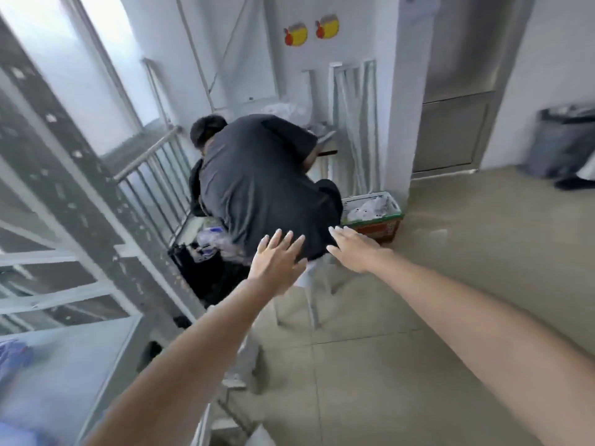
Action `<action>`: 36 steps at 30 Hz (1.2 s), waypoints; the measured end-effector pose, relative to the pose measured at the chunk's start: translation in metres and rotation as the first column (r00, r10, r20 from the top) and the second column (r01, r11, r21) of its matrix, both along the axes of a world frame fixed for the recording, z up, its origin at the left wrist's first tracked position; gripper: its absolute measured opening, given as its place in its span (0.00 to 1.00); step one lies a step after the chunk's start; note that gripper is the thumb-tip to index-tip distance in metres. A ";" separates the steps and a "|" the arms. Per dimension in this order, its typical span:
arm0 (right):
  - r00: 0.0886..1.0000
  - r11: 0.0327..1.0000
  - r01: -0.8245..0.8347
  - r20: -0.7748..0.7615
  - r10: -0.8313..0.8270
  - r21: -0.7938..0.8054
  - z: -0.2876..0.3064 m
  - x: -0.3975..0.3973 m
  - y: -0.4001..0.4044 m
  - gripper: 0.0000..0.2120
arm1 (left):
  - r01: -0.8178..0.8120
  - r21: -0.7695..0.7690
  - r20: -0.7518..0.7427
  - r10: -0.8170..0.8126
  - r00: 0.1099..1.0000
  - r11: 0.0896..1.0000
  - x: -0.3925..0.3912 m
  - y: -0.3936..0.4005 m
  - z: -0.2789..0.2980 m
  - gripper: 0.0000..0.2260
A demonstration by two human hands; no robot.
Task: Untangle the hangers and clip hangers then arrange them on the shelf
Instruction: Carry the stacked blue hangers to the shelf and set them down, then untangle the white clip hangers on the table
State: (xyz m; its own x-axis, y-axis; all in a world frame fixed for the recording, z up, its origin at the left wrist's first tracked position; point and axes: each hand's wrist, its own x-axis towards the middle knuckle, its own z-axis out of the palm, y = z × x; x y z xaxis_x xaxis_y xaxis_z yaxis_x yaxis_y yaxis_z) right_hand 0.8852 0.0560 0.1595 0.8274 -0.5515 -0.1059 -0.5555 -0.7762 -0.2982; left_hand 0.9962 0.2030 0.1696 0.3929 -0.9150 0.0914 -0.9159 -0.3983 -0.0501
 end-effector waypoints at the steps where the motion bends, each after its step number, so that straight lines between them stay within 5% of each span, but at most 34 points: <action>1: 0.994 0.994 0.110 -0.012 -0.110 -0.005 0.000 -0.043 -0.037 0.28 | 0.040 0.022 0.005 -0.040 0.999 0.999 -0.019 -0.042 0.002 0.24; 6: 0.755 0.761 0.646 -0.101 -0.648 -0.050 0.004 -0.304 -0.136 0.28 | 0.385 0.076 -0.032 -0.384 0.923 0.920 -0.157 -0.218 0.001 0.23; 11: 0.323 0.332 0.942 -0.151 -0.934 -0.042 0.003 -0.529 -0.074 0.28 | 0.767 0.151 -0.125 -0.758 0.641 0.624 -0.364 -0.308 -0.021 0.24; 14: 0.014 0.019 0.999 -0.180 -0.984 -0.026 -0.011 -0.615 -0.001 0.27 | 0.894 0.224 -0.170 -0.887 0.429 0.389 -0.480 -0.318 -0.043 0.24; 16: -0.114 -0.115 0.993 -0.198 -0.974 -0.004 -0.026 -0.639 0.036 0.27 | 0.917 0.279 -0.187 -0.920 0.344 0.287 -0.527 -0.312 -0.057 0.24; 22: -0.489 -0.502 0.865 -0.285 -0.824 -0.032 -0.073 -0.667 0.121 0.29 | 0.918 0.357 -0.178 -0.977 -0.116 -0.174 -0.667 -0.287 -0.099 0.25; 28: -0.704 -0.746 0.666 -0.334 -0.627 -0.004 -0.100 -0.661 0.203 0.31 | 0.808 0.351 -0.238 -0.880 -0.411 -0.473 -0.757 -0.214 -0.125 0.26; 36: -0.764 -0.792 0.611 -0.264 -0.589 -0.001 -0.139 -0.704 0.253 0.29 | 0.738 0.318 -0.402 -0.789 -0.464 -0.596 -0.804 -0.090 -0.171 0.25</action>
